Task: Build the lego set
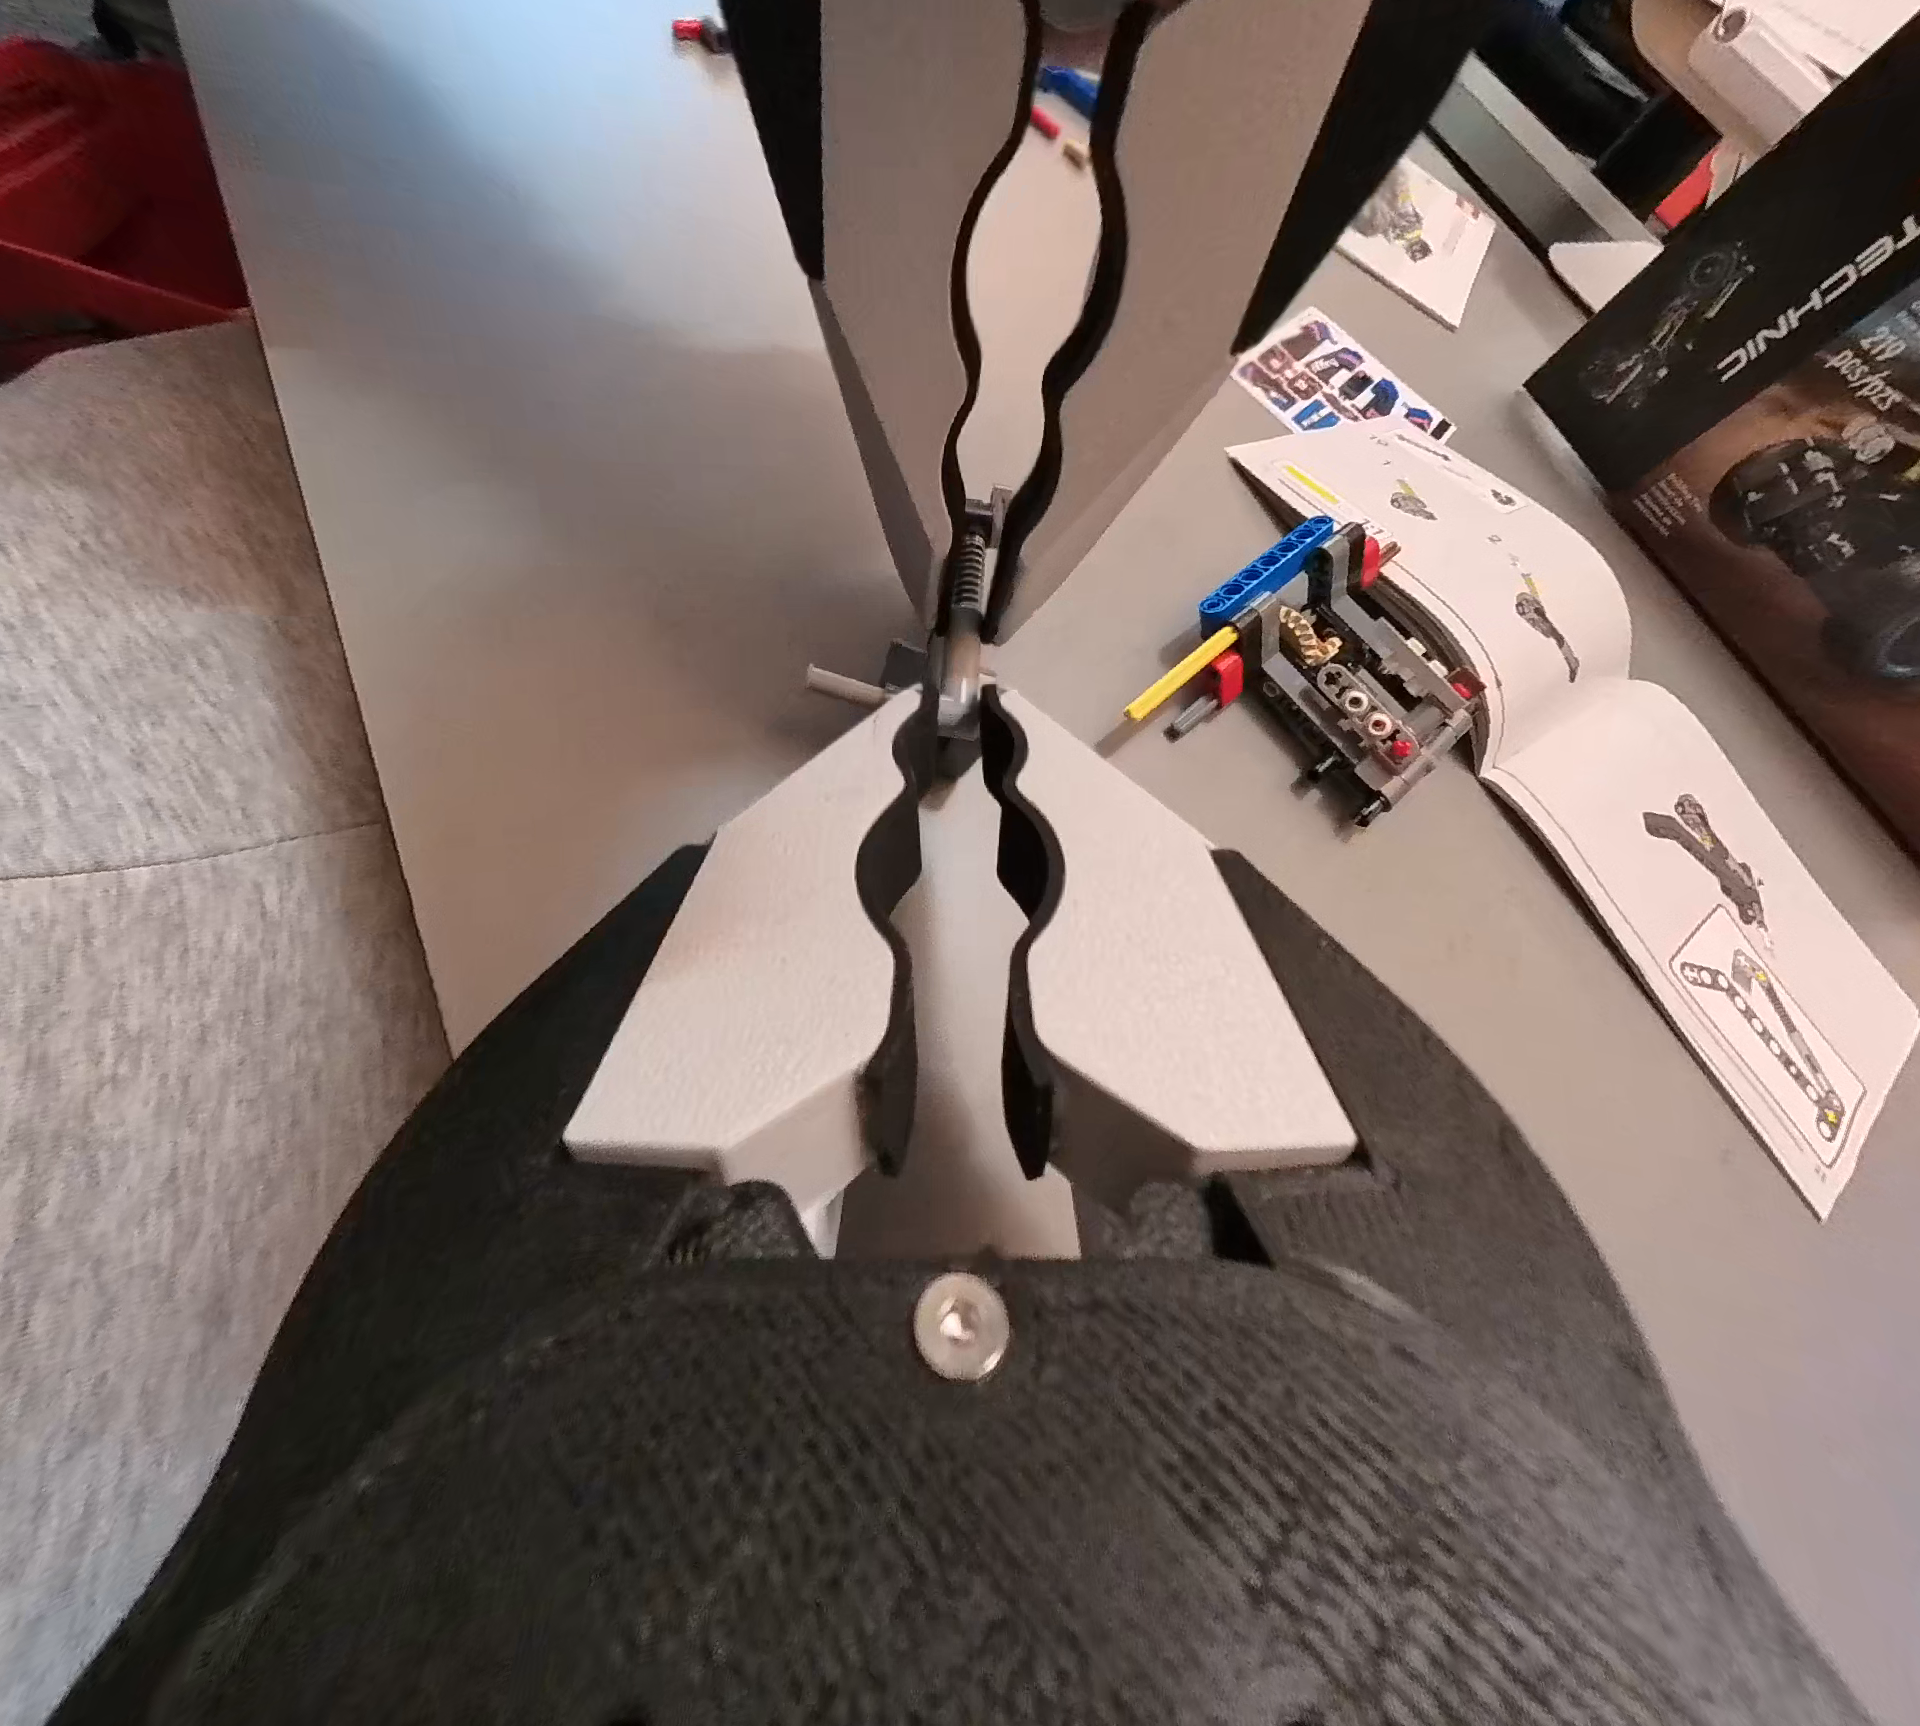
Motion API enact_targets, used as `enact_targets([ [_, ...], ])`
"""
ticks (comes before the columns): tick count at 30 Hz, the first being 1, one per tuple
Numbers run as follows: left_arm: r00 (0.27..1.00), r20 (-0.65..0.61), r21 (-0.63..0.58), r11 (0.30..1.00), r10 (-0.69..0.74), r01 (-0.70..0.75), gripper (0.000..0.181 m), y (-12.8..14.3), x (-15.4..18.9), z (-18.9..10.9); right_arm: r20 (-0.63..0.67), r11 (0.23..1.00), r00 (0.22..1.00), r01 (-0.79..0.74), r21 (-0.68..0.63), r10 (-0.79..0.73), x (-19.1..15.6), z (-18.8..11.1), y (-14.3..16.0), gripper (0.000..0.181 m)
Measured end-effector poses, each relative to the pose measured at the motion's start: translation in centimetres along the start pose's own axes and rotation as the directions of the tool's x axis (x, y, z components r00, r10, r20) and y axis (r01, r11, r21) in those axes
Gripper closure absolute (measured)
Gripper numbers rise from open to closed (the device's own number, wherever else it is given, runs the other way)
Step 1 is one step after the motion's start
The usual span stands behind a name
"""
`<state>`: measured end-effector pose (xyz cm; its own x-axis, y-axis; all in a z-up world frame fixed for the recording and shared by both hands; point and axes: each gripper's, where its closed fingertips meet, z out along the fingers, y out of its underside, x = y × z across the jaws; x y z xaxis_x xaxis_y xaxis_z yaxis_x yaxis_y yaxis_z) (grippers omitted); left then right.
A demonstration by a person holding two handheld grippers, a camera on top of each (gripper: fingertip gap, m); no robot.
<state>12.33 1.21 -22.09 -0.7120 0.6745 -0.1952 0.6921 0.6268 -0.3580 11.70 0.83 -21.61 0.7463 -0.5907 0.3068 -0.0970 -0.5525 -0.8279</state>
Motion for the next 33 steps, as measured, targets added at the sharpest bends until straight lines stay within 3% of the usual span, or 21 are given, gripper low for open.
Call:
enact_targets([
  [7, 0.998, 0.057, 0.087, 0.996, -0.035, 0.03, 0.178, -0.4, -0.1, 0.1, 0.01, 0.999, 1.0, -0.025, -0.031, 0.025, 0.0, 0.4, 0.4, 0.175],
  [15, 0.998, 0.061, 0.072, 0.997, -0.019, 0.014, 0.181, -0.3, -0.1, 0.8, 0.007, 0.996, 1.0, -0.017, -0.09, 0.017, -0.1, 0.9, 1.1, 0.175],
  [23, 0.993, 0.1, 0.131, 0.99, -0.069, 0.055, 0.177, -0.3, -1.0, -0.5, -0.018, 0.997, 0.997, -0.076, -0.031, 0.076, 1.1, 0.5, 0.5, 0.175],
  [33, 0.994, 0.103, 0.055, 0.998, -0.045, 0.039, 0.178, 0.7, -0.8, 0.5, -0.011, 0.999, 1.0, -0.015, -0.048, 0.014, 0.7, 1.2, 0.4, 0.175],
])
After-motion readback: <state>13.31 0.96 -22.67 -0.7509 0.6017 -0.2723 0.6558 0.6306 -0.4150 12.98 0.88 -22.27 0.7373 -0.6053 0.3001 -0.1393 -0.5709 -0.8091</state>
